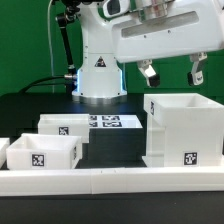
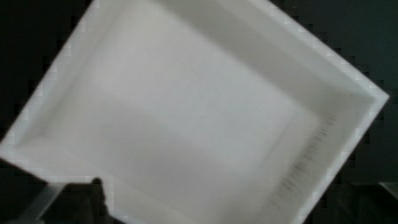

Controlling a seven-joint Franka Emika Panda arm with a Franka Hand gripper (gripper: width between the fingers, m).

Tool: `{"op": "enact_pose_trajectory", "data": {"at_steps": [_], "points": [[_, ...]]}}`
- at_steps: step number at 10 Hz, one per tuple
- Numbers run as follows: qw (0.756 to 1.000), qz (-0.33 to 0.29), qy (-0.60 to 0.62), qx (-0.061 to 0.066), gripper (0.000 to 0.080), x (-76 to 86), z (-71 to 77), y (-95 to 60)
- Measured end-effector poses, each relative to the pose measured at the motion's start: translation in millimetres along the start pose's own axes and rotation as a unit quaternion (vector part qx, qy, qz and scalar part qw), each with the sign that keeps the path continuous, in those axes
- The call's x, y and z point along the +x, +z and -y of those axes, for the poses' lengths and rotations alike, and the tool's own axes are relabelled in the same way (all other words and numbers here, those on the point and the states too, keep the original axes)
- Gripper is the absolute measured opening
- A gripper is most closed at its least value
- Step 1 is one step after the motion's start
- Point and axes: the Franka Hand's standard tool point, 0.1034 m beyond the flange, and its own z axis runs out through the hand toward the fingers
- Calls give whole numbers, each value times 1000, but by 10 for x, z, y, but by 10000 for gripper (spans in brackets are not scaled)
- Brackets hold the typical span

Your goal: Assemble drawer

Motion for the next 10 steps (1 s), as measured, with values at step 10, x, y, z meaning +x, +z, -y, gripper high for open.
{"op": "enact_pose_trajectory", "data": {"at_steps": [10], "points": [[925,36,-375,-55,649,264,-470,-99]]}}
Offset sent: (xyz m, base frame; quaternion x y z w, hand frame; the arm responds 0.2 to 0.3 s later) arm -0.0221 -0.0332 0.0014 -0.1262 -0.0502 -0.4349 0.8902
